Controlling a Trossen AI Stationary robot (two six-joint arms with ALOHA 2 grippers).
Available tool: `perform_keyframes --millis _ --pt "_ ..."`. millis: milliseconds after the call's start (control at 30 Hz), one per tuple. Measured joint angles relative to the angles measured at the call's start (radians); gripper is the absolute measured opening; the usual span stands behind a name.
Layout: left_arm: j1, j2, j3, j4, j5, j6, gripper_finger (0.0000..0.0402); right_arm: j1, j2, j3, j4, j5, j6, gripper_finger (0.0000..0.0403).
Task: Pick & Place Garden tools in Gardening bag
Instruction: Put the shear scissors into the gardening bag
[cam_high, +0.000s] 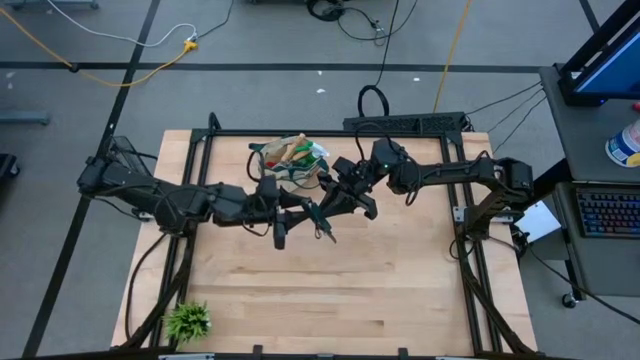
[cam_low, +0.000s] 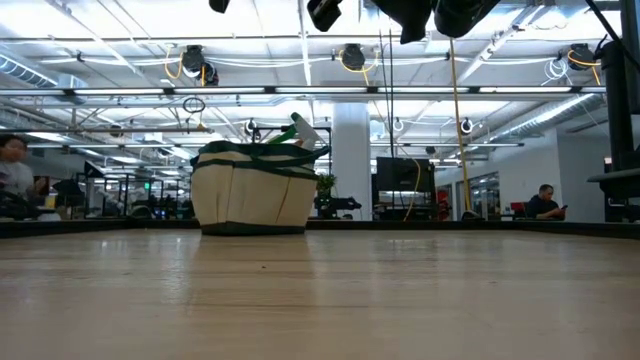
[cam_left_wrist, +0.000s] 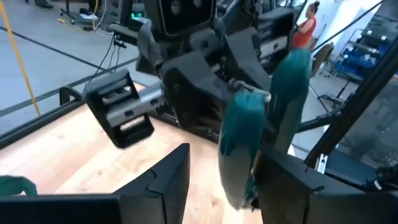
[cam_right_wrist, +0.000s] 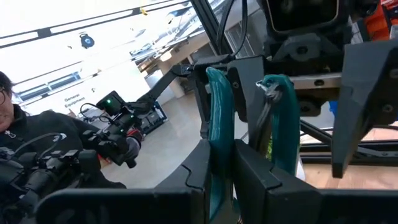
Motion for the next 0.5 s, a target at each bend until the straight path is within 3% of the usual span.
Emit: perform_keyframes --millis 367,500 --pt "0.035 0.023 0.0 0.049 0.072 -0.008 0.0172 0.0 -0.001 0.0 0.001 0.021 -0.035 0.0034" --pt "0.05 0.046 0.0 0.068 0.104 -0.019 0.0139 0.0 -0.002 0.0 -0.003 0.016 -0.047 0.0034"
